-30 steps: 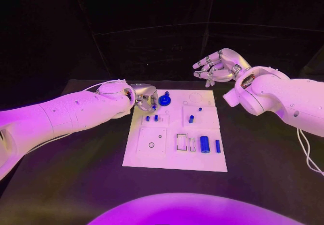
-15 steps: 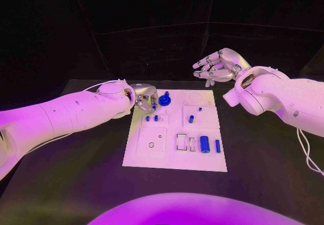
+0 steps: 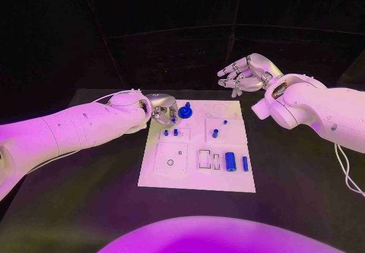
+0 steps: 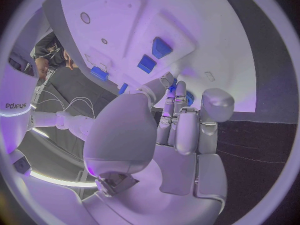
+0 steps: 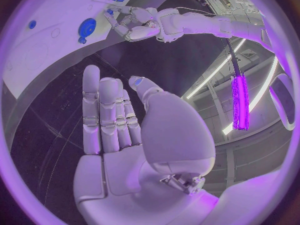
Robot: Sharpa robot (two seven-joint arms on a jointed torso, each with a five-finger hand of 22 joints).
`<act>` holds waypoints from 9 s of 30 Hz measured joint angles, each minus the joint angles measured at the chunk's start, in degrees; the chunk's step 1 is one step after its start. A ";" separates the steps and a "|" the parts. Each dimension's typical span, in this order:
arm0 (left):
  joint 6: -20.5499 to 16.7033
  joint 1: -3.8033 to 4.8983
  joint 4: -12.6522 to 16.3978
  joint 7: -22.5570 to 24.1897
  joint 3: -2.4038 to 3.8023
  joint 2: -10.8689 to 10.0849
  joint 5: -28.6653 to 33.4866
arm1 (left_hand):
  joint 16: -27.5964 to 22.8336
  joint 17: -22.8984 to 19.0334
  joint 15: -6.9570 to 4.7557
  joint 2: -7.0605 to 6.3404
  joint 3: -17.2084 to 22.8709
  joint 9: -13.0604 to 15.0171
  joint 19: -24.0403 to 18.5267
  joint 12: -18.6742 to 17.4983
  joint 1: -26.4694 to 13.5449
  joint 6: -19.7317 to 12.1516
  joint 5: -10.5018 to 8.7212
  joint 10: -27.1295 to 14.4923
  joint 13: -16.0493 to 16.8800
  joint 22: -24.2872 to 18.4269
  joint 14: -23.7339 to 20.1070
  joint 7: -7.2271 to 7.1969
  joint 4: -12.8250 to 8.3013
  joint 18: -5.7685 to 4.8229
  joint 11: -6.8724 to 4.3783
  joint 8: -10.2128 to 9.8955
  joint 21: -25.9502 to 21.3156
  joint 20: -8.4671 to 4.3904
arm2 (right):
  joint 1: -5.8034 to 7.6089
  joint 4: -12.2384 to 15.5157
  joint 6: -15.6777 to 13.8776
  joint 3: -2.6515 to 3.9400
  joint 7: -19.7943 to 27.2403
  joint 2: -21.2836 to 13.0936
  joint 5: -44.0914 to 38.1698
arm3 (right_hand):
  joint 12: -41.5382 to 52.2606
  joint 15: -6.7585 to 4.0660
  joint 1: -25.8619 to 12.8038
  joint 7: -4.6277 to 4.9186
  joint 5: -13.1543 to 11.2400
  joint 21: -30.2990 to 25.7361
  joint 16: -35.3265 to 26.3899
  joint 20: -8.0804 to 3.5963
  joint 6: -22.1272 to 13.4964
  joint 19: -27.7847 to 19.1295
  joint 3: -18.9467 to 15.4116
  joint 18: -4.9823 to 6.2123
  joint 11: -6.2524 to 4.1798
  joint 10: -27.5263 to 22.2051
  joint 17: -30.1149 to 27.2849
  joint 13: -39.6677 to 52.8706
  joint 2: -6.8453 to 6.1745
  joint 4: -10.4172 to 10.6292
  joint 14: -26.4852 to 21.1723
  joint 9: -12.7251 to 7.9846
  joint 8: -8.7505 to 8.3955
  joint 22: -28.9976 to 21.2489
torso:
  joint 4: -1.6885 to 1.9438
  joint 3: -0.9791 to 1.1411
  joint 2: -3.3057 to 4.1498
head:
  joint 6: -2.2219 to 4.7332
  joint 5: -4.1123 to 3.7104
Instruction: Assemble the parts on the task board
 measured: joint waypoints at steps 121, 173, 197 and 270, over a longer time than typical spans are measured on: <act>-4.71 0.89 3.94 13.40 0.05 -7.82 50.30 | -14.44 -27.45 1.31 0.53 -2.14 -0.09 -11.59 -0.61 -1.96 -3.44 0.05 -3.64 0.82 -18.36 -9.98 1.88 1.21 1.80 2.06 -4.59 -19.77 1.36 | -1.59 -2.52 11.40 -0.14 -6.82 -1.65 -31.21 | -14.36 0.08 2.12 -0.72 -10.11 15.30 22.34 -0.01 2.77 7.78 6.18 -1.44 0.72 -2.54 19.87 -15.05 -1.05 -2.99 4.01 -0.01 0.86 18.38 | 0.03 -0.08 -0.11 | 1.51 -2.07; -2.27 0.07 13.24 26.67 -0.10 -11.03 84.88 | -16.04 -31.34 0.94 1.05 -5.85 -0.10 -11.79 2.85 -3.16 -2.97 0.05 -2.87 1.69 -19.80 -11.99 1.53 2.37 1.76 1.44 -3.43 -21.80 1.15 | -7.43 -8.02 16.29 -0.19 -9.36 4.49 -52.47 | -19.02 1.53 2.34 0.83 -14.61 20.71 25.96 1.44 2.68 7.16 12.92 -1.79 1.74 -1.32 21.49 -23.75 -1.26 -4.20 4.20 0.11 -0.89 24.20 | 0.05 -0.04 -0.01 | 2.66 -5.55; -2.23 0.08 13.56 26.67 -0.10 -11.40 84.98 | -15.99 -31.51 0.94 1.04 -6.01 -0.10 -11.78 2.85 -3.16 -2.97 0.05 -2.87 1.73 -19.84 -11.99 1.53 2.53 1.76 1.44 -3.43 -22.03 1.15 | -8.18 -9.41 16.57 0.07 -10.44 6.21 -54.82 | -18.52 0.36 3.92 -0.86 -18.20 25.38 28.03 0.38 7.62 9.43 16.25 -2.70 0.49 4.22 22.56 -23.63 0.93 -6.12 4.08 0.82 0.70 30.89 | 0.03 -0.04 0.01 | 2.29 -5.34; -2.16 0.20 13.29 26.46 -0.10 -10.95 85.06 | -15.98 -31.87 1.15 1.28 -6.97 -0.19 -11.78 3.17 -2.91 -3.19 0.05 -3.71 1.71 -20.19 -12.19 1.74 2.23 1.74 1.85 -3.44 -22.47 1.15 | -12.29 6.75 6.19 -0.17 -10.65 9.05 -53.69 | -19.90 -0.33 3.52 -1.07 -19.77 29.33 27.13 -0.20 8.96 10.86 18.19 -3.57 0.09 5.66 20.13 -23.63 1.42 -8.09 4.20 0.90 0.20 36.81 | 0.06 -0.18 0.01 | 0.14 0.25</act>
